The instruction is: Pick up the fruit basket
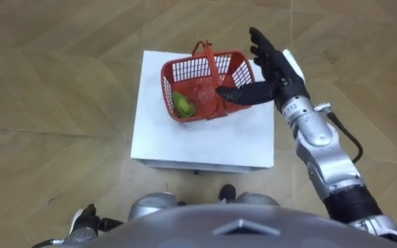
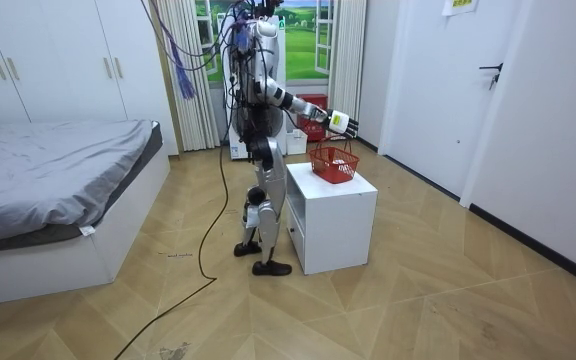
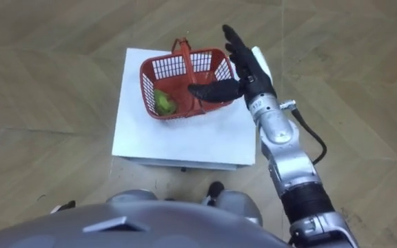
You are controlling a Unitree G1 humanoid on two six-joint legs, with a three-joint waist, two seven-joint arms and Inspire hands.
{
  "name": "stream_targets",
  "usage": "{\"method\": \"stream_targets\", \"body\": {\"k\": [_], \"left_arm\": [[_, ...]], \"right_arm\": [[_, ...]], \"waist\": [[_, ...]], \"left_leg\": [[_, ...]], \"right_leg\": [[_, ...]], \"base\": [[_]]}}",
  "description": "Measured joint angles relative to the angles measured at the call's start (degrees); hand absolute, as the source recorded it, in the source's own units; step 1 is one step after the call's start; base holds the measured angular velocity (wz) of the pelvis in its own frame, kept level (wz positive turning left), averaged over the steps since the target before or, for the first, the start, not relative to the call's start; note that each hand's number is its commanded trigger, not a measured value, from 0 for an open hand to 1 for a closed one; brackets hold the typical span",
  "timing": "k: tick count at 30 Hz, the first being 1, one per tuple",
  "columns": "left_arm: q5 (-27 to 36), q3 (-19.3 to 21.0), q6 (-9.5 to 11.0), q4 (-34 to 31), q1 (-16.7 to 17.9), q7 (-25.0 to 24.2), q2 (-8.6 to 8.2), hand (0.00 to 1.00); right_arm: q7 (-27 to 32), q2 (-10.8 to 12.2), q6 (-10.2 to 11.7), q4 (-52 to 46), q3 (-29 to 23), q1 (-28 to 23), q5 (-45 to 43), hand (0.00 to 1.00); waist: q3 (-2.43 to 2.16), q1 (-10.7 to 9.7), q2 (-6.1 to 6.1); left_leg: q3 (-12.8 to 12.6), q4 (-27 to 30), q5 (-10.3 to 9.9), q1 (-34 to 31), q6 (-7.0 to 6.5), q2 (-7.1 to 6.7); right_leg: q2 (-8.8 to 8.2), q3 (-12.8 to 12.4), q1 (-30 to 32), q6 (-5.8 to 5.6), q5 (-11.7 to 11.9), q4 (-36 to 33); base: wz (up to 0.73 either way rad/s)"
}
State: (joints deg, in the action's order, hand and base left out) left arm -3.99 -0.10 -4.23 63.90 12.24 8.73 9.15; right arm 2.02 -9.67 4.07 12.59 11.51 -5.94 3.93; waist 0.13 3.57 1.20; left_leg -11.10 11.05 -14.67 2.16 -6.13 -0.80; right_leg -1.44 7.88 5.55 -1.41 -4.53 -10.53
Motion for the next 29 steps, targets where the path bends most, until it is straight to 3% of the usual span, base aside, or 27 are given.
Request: {"method": "stream_targets", "body": {"k": [7,10,15,22,25,29], "left_arm": [[0.1,0.1,1.2,-0.6,0.0,0.8,-0.02,0.0],[0.1,1.0,1.9,-1.3,-0.1,0.9,-0.05,0.0],[0.0,3.9,2.3,-2.0,0.6,1.9,-0.52,0.0],[-0.8,4.7,2.6,-1.8,2.4,2.5,-0.87,0.0],[-2.4,4.8,1.4,-1.0,2.7,2.3,-0.87,0.0],[-5.9,4.9,-2.8,-1.0,3.4,1.7,-1.35,0.0]], "right_arm": [[5.5,0.1,0.3,0.9,-5.6,-4.7,-2.6,0.0],[7.4,0.1,0.7,6.1,-7.4,-5.8,-4.3,0.0],[10.5,0.2,1.1,21.9,-11.2,-7.1,-7.3,0.0],[9.9,0.4,0.9,43.6,-11.7,-7.0,-6.5,0.0],[7.0,0.6,-0.5,49.3,-11.6,-6.5,-4.8,0.0],[2.3,0.6,-4.0,57.6,-11.6,-4.6,-3.8,0.0]], "waist": [[0.12,-2.7,-0.62],[0.03,-3.5,-0.9],[-0.37,-3.7,-1.29],[-0.39,-3.1,-1.91],[-0.06,-3.0,-1.39],[0.24,-3.1,-1.15]], "left_leg": [[-1.1,-0.7,0.0,1.9,0.01,0.02],[-1.1,-1.6,0.0,2.5,0.02,0.05],[-1.1,-1.8,0.0,2.8,0.02,0.06],[-0.7,-2.4,-0.1,3.7,0.03,0.09],[-0.2,-2.7,-0.2,3.8,0.15,0.13],[1.2,-2.8,-0.3,5.6,0.33,0.18]], "right_leg": [[0.15,-0.8,-1.5,-0.1,0.0,0.0],[0.62,-1.0,-1.6,-0.04,0.1,-0.1],[0.84,-1.1,-1.8,-0.02,0.1,-0.1],[0.79,-0.3,-2.8,-0.05,0.0,0.1],[0.84,0.3,-3.2,-0.03,0.0,0.4],[0.82,1.2,-5.6,-0.1,-0.4,1.0]], "base": [[-0.07],[0.0],[0.01],[0.03],[0.07],[0.17]]}}
